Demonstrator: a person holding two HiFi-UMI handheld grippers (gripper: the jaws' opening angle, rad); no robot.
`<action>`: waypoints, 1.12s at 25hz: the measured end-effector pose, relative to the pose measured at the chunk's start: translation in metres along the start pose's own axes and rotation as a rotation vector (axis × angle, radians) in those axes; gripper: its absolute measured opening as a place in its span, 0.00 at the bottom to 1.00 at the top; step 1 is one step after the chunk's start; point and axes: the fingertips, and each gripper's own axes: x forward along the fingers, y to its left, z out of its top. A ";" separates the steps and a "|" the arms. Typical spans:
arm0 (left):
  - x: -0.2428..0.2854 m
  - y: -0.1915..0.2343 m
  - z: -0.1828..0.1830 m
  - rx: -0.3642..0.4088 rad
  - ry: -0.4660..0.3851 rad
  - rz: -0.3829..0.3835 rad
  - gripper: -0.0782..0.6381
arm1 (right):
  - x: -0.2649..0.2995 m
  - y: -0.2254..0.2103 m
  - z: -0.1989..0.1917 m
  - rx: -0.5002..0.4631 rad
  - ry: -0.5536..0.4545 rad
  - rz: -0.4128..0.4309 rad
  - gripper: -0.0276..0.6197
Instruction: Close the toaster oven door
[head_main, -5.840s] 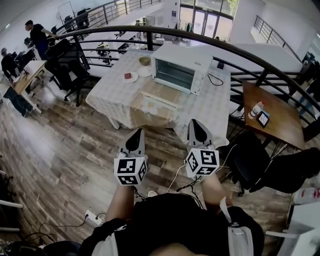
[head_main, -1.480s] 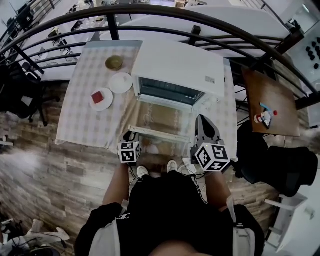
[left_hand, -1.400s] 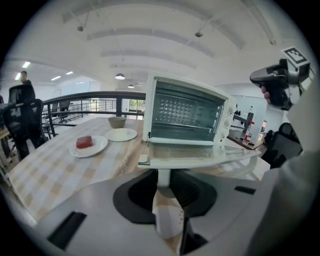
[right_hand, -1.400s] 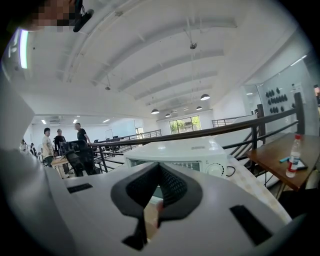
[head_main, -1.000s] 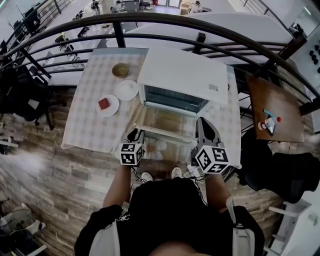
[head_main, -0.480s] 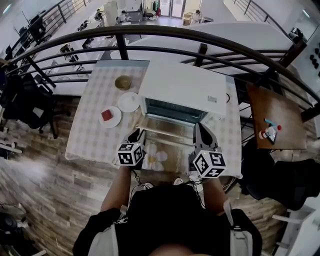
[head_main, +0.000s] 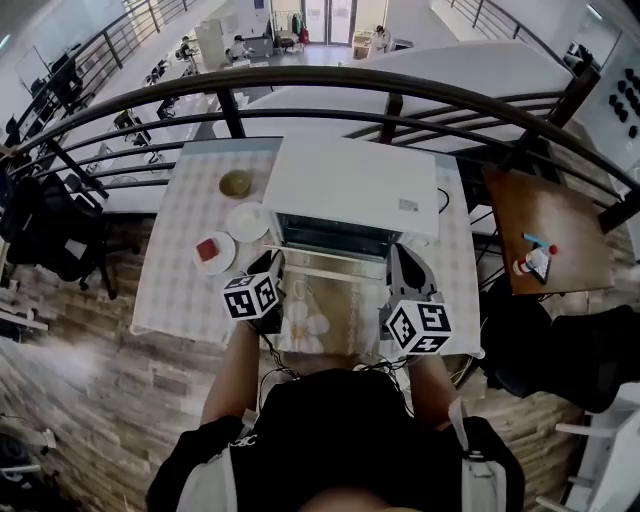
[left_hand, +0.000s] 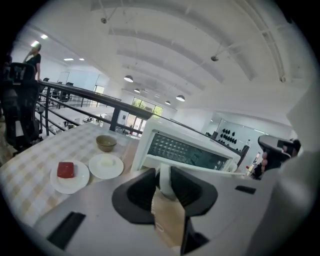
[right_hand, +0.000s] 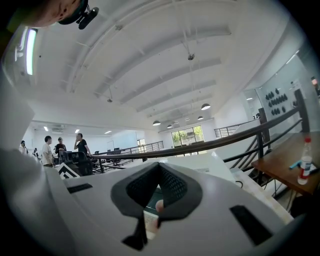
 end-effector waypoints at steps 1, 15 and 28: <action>0.002 0.001 0.003 -0.023 0.005 -0.002 0.26 | -0.001 -0.003 0.001 0.000 -0.003 -0.005 0.05; 0.032 -0.002 0.034 -0.291 0.041 -0.101 0.27 | -0.022 -0.031 0.011 -0.012 -0.004 -0.059 0.05; 0.016 -0.008 0.069 -0.191 -0.073 -0.032 0.28 | -0.038 -0.051 0.022 -0.009 -0.035 -0.095 0.05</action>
